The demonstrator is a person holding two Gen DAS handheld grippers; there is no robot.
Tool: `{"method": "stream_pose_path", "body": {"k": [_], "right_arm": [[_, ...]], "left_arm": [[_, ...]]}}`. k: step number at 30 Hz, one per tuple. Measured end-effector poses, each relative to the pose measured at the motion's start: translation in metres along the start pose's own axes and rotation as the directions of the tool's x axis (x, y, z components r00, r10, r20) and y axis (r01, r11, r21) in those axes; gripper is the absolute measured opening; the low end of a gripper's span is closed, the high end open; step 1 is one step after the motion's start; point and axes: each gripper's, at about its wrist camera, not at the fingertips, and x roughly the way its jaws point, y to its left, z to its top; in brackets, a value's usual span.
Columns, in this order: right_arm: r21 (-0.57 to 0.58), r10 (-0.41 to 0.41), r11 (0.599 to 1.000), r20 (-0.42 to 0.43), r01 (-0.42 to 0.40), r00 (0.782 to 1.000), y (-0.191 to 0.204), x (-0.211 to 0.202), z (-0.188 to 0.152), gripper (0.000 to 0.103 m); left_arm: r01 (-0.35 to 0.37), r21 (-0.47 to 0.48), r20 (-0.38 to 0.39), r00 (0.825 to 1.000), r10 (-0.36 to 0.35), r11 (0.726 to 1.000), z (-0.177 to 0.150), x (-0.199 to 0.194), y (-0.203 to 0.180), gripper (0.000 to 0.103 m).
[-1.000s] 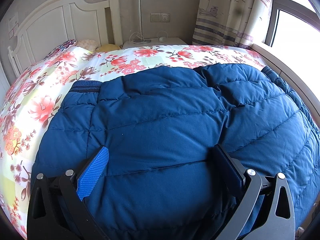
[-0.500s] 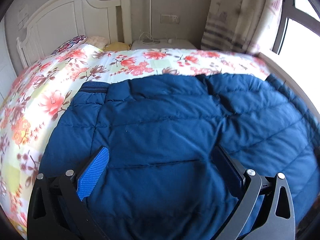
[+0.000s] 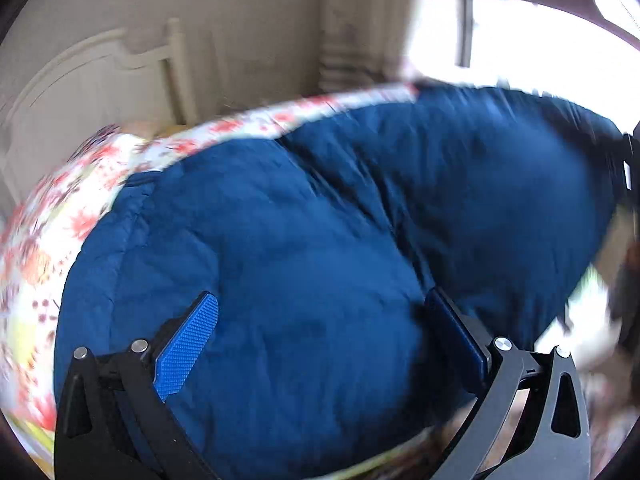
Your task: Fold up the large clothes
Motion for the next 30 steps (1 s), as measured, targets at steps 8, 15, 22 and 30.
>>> {"method": "stream_pose_path", "body": {"k": [8, 15, 22, 30], "right_arm": [[-0.547, -0.031, 0.836, 0.046, 0.051, 0.998, 0.165, 0.03, 0.005, 0.035], [-0.941, -0.094, 0.328, -0.116, -0.08, 0.989, 0.325, 0.142, -0.134, 0.037], [-0.991, -0.215, -0.117, -0.043, -0.07, 0.976, 0.343, 0.178, -0.264, 0.041], [-0.994, -0.208, -0.092, -0.036, -0.056, 0.978, 0.34, 0.184, -0.257, 0.044]], "left_arm": [[0.101, -0.226, 0.221, 0.974, -0.05, 0.969, -0.028, -0.103, 0.126, 0.099], [-0.018, -0.516, 0.345, 0.911, 0.227, 0.856, -0.048, -0.186, 0.232, 0.099], [-0.065, -0.447, 0.291, 0.933, 0.214, 0.892, -0.04, -0.182, 0.226, 0.099], [0.007, -0.13, 0.126, 0.992, 0.009, 0.991, 0.096, -0.071, 0.19, 0.099]]}}
